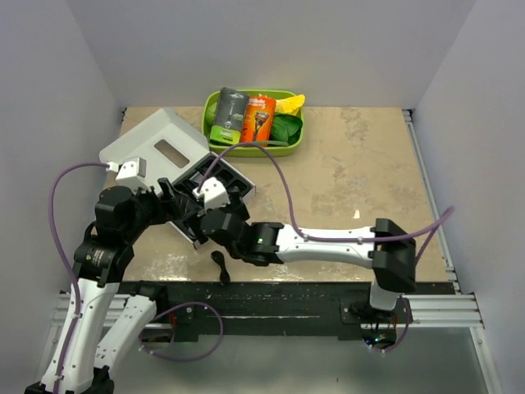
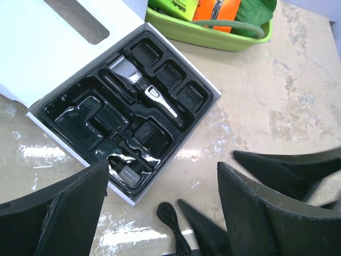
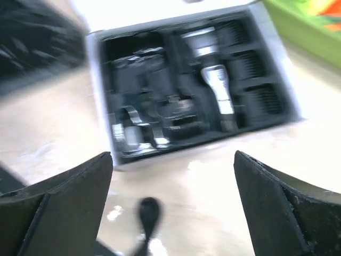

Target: Sort the hair-cutting tools

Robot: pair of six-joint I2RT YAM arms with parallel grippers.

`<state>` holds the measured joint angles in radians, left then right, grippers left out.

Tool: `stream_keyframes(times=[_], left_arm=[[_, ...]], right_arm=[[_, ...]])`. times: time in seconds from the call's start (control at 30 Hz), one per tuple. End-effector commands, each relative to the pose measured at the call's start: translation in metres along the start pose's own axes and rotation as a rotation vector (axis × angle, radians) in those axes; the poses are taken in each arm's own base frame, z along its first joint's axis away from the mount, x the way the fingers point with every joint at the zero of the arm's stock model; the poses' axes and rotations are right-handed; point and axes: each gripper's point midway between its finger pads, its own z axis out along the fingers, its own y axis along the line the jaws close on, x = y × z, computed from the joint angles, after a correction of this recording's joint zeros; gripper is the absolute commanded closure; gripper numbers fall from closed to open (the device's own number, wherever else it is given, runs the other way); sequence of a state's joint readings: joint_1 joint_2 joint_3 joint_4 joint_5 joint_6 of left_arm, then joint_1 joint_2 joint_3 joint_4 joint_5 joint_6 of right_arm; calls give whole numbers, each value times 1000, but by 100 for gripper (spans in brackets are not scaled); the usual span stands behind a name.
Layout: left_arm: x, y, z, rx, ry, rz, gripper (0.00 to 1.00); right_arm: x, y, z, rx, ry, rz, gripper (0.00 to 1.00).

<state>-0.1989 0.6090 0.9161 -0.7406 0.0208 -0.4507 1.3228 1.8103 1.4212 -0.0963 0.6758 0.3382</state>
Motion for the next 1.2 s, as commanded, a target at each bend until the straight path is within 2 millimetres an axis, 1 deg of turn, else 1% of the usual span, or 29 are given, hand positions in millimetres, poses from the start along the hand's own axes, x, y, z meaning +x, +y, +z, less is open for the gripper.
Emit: stream_keyframes(times=[0.0,0.03,0.07,0.1,0.13,0.17,0.2,0.23,0.27,0.3,0.33,0.37,0.4,0.43,0.47,0.5,0.53,0.6,0.63,0.7,0.8,0.83,0.97,1.0,1.07,1.1,1.13,1.17], left_arm=[[-10,-12,-1,61,-32,16,13],[-9,-15,0,79,-24,27,13],[-9,-18,1,96,-21,34,12],[-8,-21,2,111,-13,37,11],[-7,-28,4,149,0,47,8],[-4,-29,6,157,15,50,3],[-2,-30,8,166,25,53,2],[3,-34,12,195,52,56,1],[11,-34,16,202,78,53,2],[19,-33,22,205,117,48,4],[28,-35,26,220,153,31,9],[44,-32,31,220,203,14,12],[54,-32,36,228,239,-3,14],[64,-33,37,242,273,-39,17],[85,-26,41,225,323,-63,19],[92,-24,41,220,332,-79,19],[108,-16,42,187,364,-113,21],[116,-15,37,185,372,-133,23],[119,-13,36,172,378,-156,25],[127,-11,30,152,411,-173,27],[135,-7,26,124,437,-172,28],[138,-6,27,116,440,-175,28],[137,-7,34,125,426,-169,28],[138,-6,39,123,432,-158,28],[132,-13,44,144,438,-148,28],[132,-15,50,141,454,-144,28],[118,-27,49,170,437,-148,28],[110,-36,49,201,436,-155,28]], right_arm=[[-55,-69,-45,217,-165,30,1],[-47,-82,-49,245,-154,17,1],[-58,-94,-61,252,-174,43,1],[-58,-102,-66,263,-168,45,1],[-49,-122,-67,306,-126,24,1],[-48,-133,-70,326,-116,67,1],[-51,-145,-77,337,-111,96,1],[-42,-168,-78,378,-67,115,1],[-40,-179,-80,387,-48,141,1],[-41,-186,-87,363,-33,183,1],[-29,-208,-88,407,4,208,1],[-25,-214,-91,403,15,211,1],[-26,-220,-99,404,3,218,2],[-13,-227,-101,426,25,206,1],[-8,-229,-104,435,32,212,2],[0,-232,-107,443,46,213,1],[7,-233,-108,453,60,232,2],[19,-231,-107,453,89,242,2],[32,-228,-103,445,116,254,2],[45,-224,-98,434,145,263,2],[57,-214,-88,410,173,289,2],[56,-210,-85,392,168,301,2],[64,-198,-73,355,197,313,2],[64,-195,-72,349,201,310,2],[65,-193,-70,348,205,309,2],[67,-191,-69,346,209,304,2],[68,-190,-68,344,209,308,2],[69,-190,-67,342,214,306,2]])
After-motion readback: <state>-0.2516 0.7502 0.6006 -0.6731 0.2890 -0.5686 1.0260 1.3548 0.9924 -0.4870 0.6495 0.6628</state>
